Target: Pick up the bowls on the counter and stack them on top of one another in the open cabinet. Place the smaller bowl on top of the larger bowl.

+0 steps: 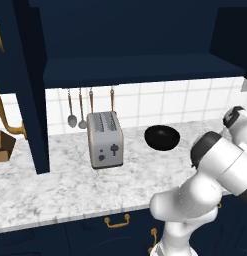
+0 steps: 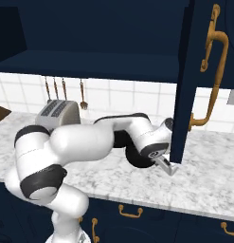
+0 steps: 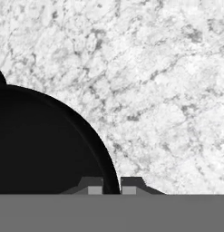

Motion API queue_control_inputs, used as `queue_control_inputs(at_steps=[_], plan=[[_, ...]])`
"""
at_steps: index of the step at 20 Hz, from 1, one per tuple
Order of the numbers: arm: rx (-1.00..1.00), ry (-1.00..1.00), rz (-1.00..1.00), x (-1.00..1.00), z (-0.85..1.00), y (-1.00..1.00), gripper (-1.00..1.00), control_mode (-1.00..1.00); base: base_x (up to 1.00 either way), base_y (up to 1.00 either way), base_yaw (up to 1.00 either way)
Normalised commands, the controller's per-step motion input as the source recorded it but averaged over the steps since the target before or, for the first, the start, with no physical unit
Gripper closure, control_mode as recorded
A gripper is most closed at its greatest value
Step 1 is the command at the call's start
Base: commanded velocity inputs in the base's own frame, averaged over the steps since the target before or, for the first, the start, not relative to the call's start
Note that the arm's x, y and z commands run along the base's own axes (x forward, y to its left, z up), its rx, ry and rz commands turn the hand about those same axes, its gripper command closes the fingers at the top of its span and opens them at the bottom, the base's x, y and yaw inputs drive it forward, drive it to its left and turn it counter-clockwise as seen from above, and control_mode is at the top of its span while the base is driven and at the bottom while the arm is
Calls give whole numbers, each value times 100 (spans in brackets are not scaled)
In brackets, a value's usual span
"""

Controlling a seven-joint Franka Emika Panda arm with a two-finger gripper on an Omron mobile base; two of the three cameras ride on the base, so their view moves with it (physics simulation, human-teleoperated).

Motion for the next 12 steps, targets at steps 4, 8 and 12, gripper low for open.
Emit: queue_control_inputs(at_steps=[4,8,12], plan=[[0,0,-4,23,60,63,100,-100,0,0,0],[0,1,-3,29,52,65,100,-100,0,0,0],[0,5,-1,41,33,60,100,-100,0,0,0]])
